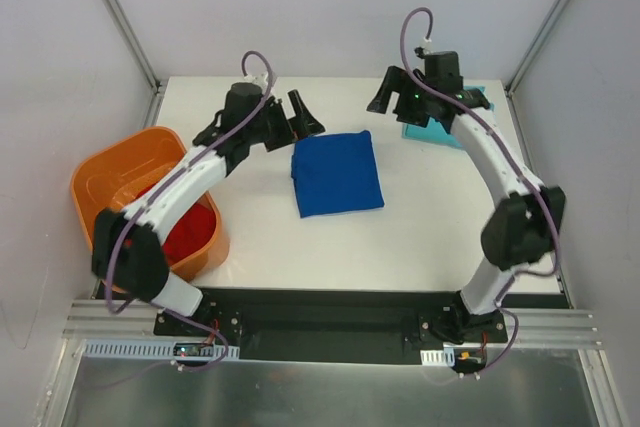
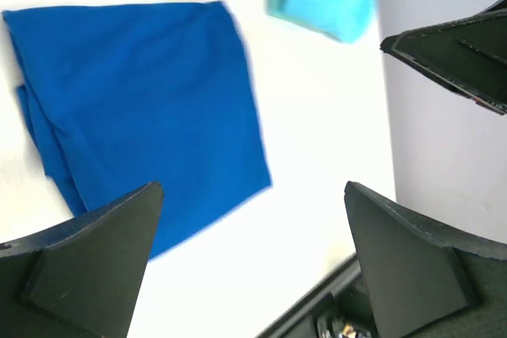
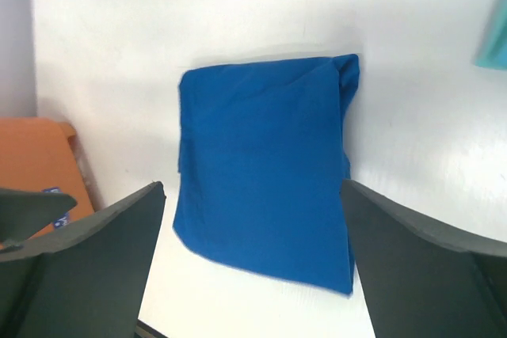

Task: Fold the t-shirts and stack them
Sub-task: Put the neatly folded tshirt into the corner of the board with the right arm

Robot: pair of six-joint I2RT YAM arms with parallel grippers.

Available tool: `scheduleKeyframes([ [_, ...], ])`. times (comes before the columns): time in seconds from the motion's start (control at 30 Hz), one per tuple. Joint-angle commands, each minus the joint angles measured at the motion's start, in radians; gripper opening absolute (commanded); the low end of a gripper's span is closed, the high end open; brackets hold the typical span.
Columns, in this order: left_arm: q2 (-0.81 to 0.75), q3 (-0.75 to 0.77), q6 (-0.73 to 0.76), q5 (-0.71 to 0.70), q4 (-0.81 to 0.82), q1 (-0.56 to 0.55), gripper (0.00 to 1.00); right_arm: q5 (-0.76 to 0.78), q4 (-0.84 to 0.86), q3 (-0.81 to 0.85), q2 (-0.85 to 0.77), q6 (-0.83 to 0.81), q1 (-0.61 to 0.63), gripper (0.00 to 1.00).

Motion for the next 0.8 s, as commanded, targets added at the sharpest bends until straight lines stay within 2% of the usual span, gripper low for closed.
scheduleKeyframes([
  [0.0,-0.270,-0.218,0.025,-0.103,-0.009,-0.017,0.99,0.064,0.063,-0.264,-0.240,-0.033,-0.024,0.97],
  [0.07,-0.349,-0.303,0.007,-0.117,-0.009,-0.020,0.99,-0.003,0.072,-0.298,-0.243,-0.022,-0.053,0.98],
  [0.17,-0.496,-0.463,-0.028,-0.123,-0.011,-0.021,0.99,0.024,0.056,-0.333,-0.225,-0.045,-0.038,0.99],
  [0.3,-0.679,-0.657,-0.073,-0.120,-0.021,-0.026,0.99,0.041,0.010,-0.311,-0.112,-0.076,-0.013,0.99],
  [0.4,-0.759,-0.736,-0.096,-0.125,-0.044,-0.026,0.99,0.026,-0.029,-0.248,-0.006,-0.096,0.010,0.97],
  [0.53,-0.804,-0.774,-0.101,-0.132,-0.070,-0.026,0.99,0.021,-0.069,-0.163,0.108,-0.114,0.056,0.97],
  [0.77,-0.790,-0.782,-0.101,-0.120,-0.084,-0.026,0.99,0.111,-0.110,-0.065,0.240,-0.113,0.099,0.93],
])
